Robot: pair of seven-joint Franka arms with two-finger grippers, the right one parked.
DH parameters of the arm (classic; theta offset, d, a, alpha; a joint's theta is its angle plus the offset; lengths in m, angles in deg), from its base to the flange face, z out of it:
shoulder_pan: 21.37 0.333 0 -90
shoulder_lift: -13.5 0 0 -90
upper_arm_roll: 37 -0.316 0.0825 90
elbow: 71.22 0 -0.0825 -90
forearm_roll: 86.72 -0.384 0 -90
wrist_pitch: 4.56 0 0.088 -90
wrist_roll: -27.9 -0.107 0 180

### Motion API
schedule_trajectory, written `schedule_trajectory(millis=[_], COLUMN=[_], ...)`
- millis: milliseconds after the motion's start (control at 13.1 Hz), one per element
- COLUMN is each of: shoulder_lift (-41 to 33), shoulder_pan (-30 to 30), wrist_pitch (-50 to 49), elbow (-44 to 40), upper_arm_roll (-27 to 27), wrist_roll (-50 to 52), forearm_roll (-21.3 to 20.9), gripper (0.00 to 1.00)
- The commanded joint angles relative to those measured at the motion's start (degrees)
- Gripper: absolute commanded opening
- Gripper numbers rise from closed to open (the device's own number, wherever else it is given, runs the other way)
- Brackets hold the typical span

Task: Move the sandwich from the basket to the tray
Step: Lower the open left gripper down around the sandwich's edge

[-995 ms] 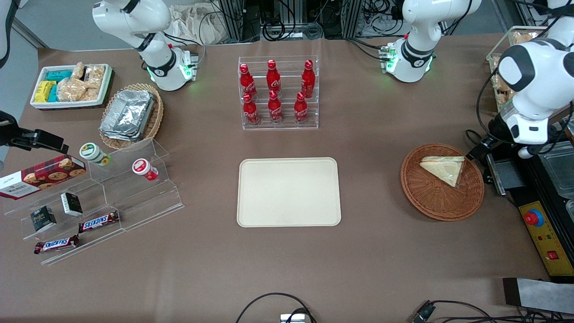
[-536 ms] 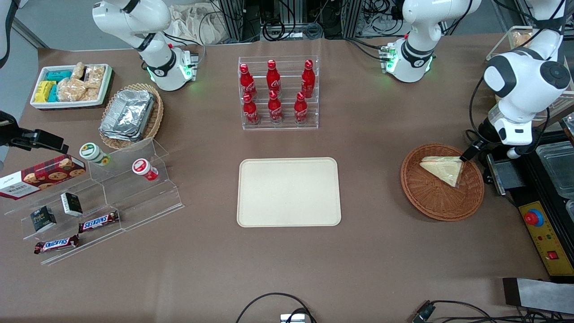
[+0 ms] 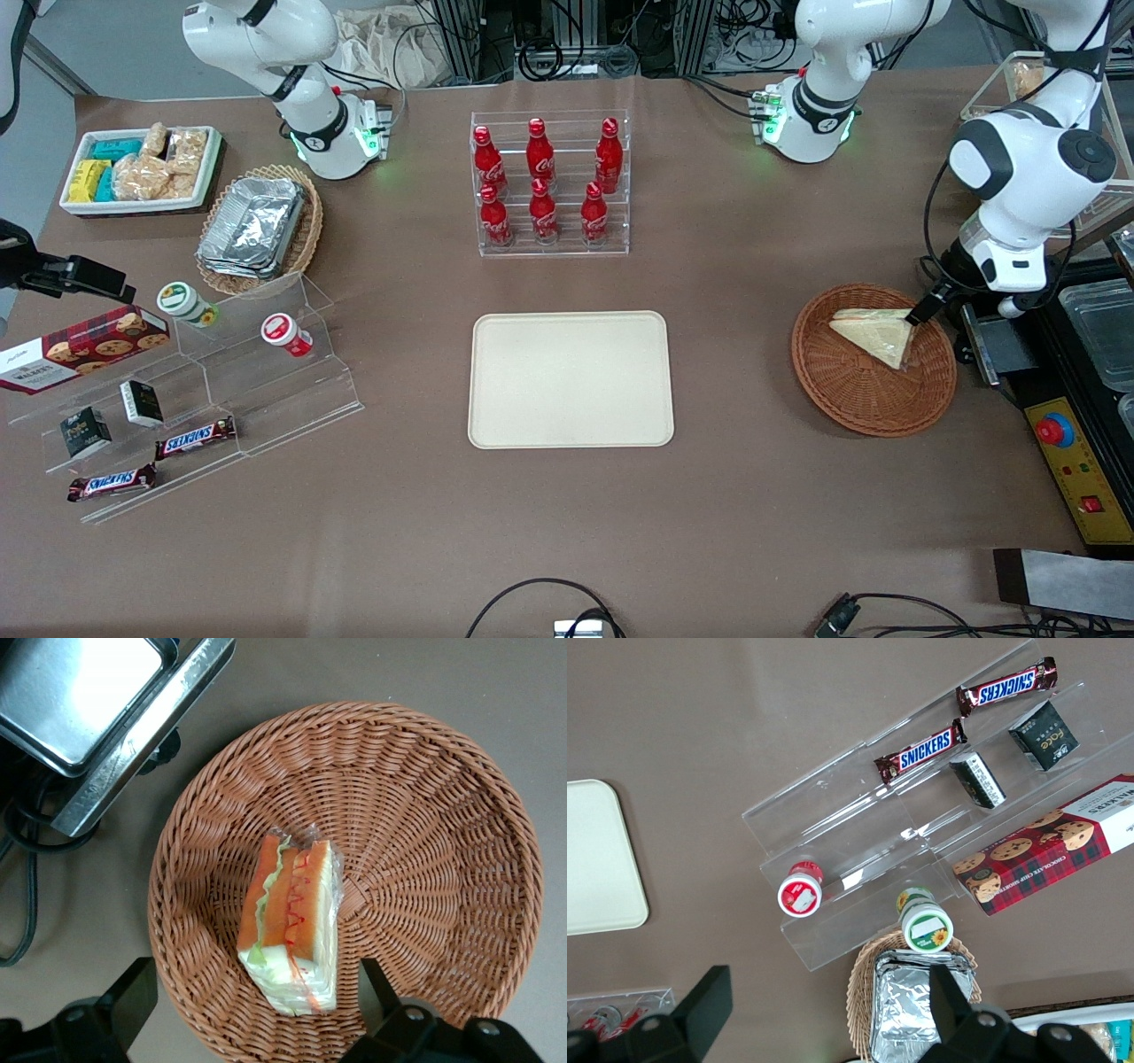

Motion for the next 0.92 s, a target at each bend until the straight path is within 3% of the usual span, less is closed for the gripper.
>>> schedule_trajectory(millis=[0, 842], shoulder_lift=[1.3, 6.3], shoulder_pan=[-0.2, -2.9], wrist_pitch=[2.9, 9.7], elbow=[0.5, 0.3], upper_arm_roll=[0.3, 0.7], wrist_roll=[-0.5, -0.5], forearm_roll=[1.3, 5.4], gripper=[1.00, 1.00])
